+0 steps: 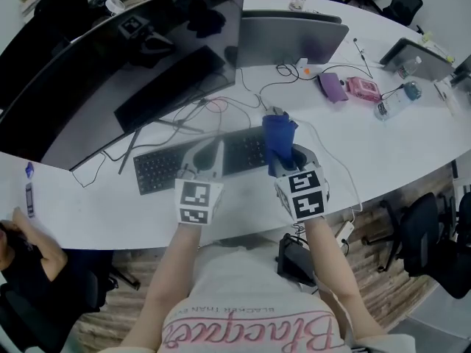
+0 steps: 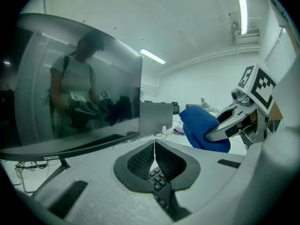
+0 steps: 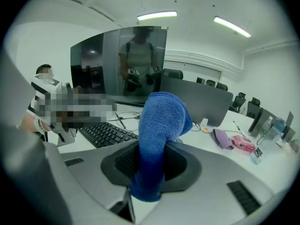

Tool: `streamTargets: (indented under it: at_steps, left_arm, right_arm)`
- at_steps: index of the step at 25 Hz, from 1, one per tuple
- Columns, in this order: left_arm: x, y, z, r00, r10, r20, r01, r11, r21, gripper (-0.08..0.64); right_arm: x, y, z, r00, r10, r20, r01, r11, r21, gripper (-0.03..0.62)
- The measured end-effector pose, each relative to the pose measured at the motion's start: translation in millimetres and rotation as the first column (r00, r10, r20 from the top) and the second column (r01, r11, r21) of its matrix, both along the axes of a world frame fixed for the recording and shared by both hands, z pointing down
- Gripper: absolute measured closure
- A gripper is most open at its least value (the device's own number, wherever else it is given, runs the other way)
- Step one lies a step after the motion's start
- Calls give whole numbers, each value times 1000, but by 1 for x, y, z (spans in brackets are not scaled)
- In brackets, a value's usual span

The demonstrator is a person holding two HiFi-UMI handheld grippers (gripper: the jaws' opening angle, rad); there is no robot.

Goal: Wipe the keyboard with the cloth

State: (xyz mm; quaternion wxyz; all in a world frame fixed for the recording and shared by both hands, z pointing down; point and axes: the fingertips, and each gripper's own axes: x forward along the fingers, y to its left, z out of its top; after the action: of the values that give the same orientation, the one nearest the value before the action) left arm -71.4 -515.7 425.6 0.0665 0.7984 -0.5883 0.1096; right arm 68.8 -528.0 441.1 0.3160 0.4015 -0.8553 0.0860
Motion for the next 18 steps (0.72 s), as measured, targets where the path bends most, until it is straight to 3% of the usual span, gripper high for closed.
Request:
streamTargets:
  at_steps: [7, 18]
  left_arm:
    - [-22, 23, -46, 1000, -13, 12, 11, 995, 96, 554]
    - [-66, 59, -98, 998, -61, 14, 56, 971, 234, 554]
  right_arm:
    - [-45, 22, -53, 995, -34, 92, 20, 989, 146, 492]
    - [-125, 59, -105, 966, -188, 177, 120, 935, 333, 495]
